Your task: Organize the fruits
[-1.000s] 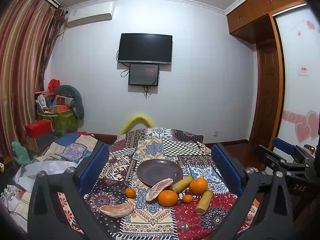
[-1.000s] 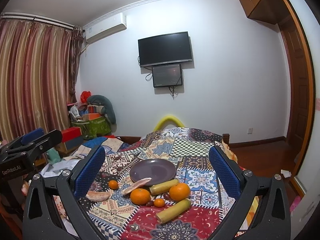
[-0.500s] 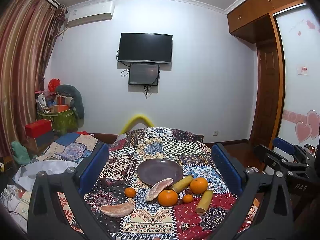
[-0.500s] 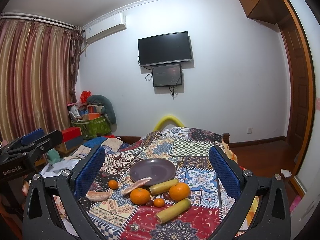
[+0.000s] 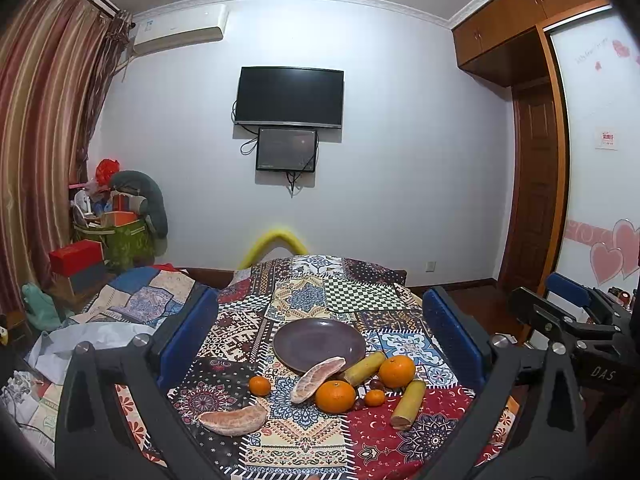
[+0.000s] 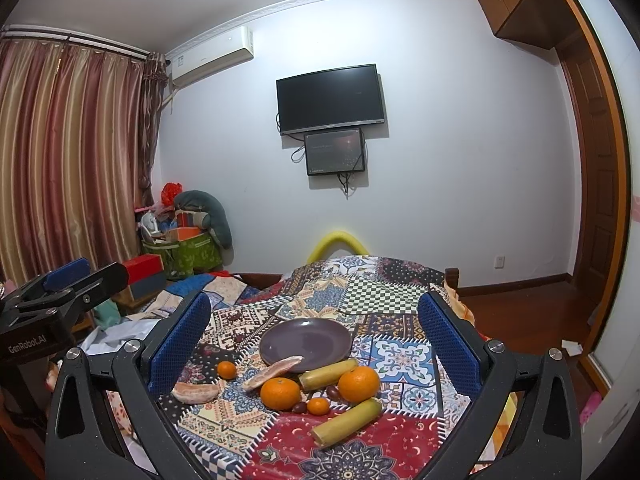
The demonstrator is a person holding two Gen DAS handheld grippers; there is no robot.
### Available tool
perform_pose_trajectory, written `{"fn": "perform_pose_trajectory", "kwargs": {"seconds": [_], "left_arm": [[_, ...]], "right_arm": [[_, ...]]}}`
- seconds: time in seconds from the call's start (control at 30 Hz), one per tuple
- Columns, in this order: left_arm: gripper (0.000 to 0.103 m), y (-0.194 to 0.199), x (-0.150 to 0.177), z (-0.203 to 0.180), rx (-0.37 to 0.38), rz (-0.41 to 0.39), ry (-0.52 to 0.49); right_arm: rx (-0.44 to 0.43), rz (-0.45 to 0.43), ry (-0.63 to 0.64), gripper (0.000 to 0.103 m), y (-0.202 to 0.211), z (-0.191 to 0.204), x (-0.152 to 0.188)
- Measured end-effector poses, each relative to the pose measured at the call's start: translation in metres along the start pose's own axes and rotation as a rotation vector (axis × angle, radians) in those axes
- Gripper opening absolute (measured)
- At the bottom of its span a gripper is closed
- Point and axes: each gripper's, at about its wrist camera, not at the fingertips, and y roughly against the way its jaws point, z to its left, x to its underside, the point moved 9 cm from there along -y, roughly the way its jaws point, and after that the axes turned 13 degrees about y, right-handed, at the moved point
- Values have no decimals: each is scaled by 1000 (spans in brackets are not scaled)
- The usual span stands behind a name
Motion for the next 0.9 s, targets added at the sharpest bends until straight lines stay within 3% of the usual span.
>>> {"fn": "perform_pose_trajectory", "kwargs": {"seconds": [0.73,0.9], "left_arm": [[103,-12,4,8,-16,8,9],[103,-28,13,24,-50,41,10]], "right_arm": [[0,16,-5,103,-3,0,2],[6,75,-10,103,-18,-3,16]]}}
